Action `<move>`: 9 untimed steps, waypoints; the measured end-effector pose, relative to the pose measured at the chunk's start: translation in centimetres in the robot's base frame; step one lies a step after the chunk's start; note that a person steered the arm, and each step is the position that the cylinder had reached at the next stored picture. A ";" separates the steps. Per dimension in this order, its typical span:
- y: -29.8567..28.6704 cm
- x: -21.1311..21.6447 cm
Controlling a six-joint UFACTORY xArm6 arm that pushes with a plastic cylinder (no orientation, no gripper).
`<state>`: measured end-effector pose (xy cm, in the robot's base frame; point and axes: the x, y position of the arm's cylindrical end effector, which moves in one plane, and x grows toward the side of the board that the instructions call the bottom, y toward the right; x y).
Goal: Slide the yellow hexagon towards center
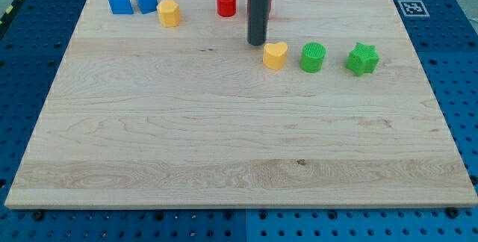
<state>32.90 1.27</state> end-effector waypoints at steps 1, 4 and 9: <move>-3.5 -3.7; -11.0 -8.7; -15.7 -4.8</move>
<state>28.07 -14.39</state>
